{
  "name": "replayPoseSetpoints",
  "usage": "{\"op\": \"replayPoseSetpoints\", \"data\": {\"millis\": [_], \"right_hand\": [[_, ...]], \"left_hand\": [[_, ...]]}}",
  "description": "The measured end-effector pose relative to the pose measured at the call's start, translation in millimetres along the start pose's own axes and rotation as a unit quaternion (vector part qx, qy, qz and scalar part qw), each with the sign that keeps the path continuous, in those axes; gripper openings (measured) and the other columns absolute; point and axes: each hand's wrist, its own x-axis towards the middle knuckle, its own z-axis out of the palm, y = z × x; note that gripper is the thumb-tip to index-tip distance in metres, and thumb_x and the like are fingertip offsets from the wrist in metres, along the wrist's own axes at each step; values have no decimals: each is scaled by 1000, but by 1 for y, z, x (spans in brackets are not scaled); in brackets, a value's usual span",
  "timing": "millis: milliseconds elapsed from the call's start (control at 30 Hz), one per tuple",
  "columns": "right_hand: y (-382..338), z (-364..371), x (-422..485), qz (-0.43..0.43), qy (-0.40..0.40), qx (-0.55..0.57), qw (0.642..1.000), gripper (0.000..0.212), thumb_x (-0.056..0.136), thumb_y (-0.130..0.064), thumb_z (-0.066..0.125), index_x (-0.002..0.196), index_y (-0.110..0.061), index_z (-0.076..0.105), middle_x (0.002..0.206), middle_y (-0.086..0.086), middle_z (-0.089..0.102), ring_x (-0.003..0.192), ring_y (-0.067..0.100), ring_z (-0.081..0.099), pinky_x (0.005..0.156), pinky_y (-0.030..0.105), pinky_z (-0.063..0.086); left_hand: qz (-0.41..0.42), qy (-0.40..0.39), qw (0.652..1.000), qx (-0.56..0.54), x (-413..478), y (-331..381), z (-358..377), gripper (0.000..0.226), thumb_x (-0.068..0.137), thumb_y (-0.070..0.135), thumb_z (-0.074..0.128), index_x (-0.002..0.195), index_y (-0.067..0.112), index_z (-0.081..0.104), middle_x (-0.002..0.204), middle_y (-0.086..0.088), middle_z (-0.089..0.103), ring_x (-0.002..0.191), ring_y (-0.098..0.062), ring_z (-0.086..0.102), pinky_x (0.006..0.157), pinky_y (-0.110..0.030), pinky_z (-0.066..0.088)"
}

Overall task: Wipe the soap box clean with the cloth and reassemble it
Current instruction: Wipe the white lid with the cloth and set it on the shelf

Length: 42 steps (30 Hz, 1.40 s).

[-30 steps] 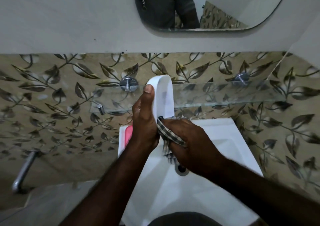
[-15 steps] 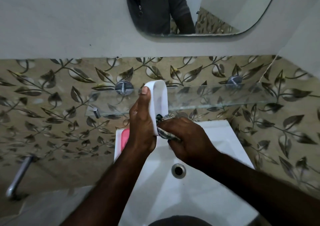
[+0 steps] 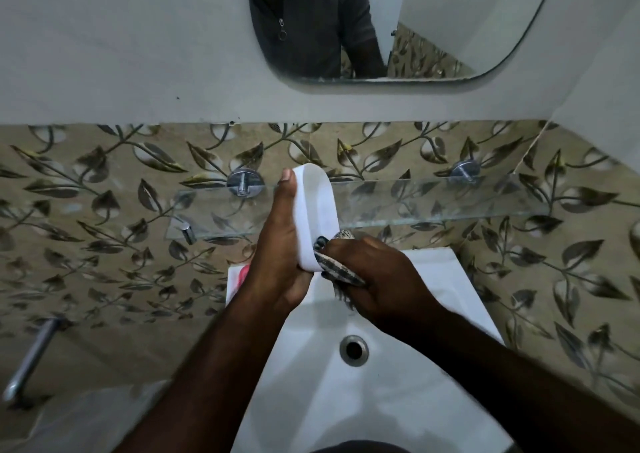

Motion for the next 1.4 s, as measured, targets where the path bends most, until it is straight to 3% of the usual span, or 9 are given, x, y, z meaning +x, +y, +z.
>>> {"op": "replayPoseSetpoints", "data": {"millis": [100,233,300,400,600,867,1067,1267,1400], "right_hand": [[-15,-9,11,47,60,71,995,18,94,-20,61,108,-14,70,99,-1,73,91,20,69,77,36,54],[-41,-23,22,148,71,233,959,11,93,-18,64,100,-15,71,84,-2,74,80,11,71,72,34,57],[-50,-22,21,146,56,270,950,9,93,-13,64,99,-14,71,85,-1,74,82,13,71,74,36,56],[-57,-13,14,126,37,283,950,16,94,-12,63,108,-16,70,98,-4,73,95,11,69,83,34,55],[-23,-6,7,-20,-6,4,1000,49,84,-11,60,134,-13,60,138,3,60,129,13,53,108,24,41],[-64,0,17,94,107,210,967,31,81,-5,59,107,-12,73,106,-3,72,103,9,66,91,29,52],[-23,-9,19,32,61,37,997,39,76,-11,58,113,-11,72,119,3,71,113,18,64,95,35,52],[-61,-6,19,105,96,177,974,20,80,-13,59,93,-16,74,92,-2,68,88,10,65,78,30,52],[-38,-8,17,60,77,108,989,30,79,-14,56,104,-10,73,109,4,71,104,17,67,89,34,54]], "left_hand": [[52,-39,998,0,-1,-5,-1,67,75,59,66,129,20,59,118,-9,68,111,-24,63,93,-41,51],[134,-79,984,87,-3,-27,-10,124,57,64,79,154,26,12,150,-7,39,122,-17,55,96,-35,48],[133,-95,985,46,-4,-33,-14,122,60,53,82,153,14,14,149,-16,39,114,-22,57,92,-35,48],[161,-76,984,-16,-4,-31,-12,115,55,52,83,150,19,28,138,3,56,103,-8,64,81,-22,52],[97,-85,981,-146,-6,-24,-6,113,42,49,87,139,8,46,110,-4,71,101,-20,67,79,-31,56],[74,-85,982,-150,-6,-16,-5,105,43,50,88,132,8,53,107,-8,72,94,-20,69,78,-29,57],[71,-93,977,-178,-5,-14,-10,107,48,46,86,138,6,47,113,-13,65,104,-29,61,92,-41,50],[70,-74,978,-180,-8,-17,2,110,42,48,88,137,8,49,103,-7,72,90,-20,69,74,-28,56],[83,-84,978,-173,-9,-16,0,109,45,47,86,140,12,47,105,-9,70,93,-22,66,82,-35,52]]}}
